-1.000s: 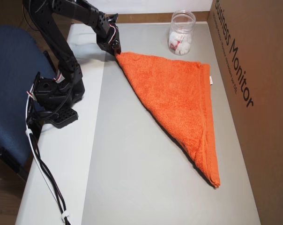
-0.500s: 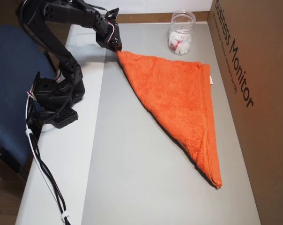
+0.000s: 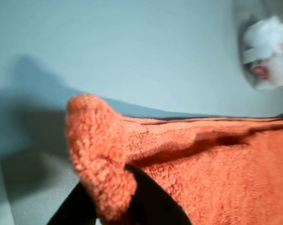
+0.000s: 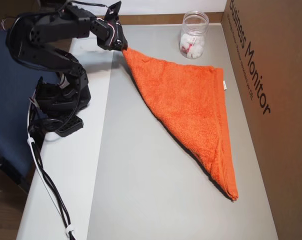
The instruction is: Fold the blanket.
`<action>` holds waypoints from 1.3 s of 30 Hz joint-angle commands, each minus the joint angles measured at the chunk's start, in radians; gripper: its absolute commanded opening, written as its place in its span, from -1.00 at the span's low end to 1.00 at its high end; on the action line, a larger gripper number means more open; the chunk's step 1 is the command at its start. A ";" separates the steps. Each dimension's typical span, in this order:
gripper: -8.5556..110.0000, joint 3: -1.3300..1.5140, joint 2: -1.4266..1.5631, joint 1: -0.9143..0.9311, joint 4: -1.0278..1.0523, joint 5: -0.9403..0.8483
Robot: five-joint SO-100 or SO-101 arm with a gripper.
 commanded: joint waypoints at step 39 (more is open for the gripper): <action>-0.86 -0.169 0.371 0.377 0.002 0.009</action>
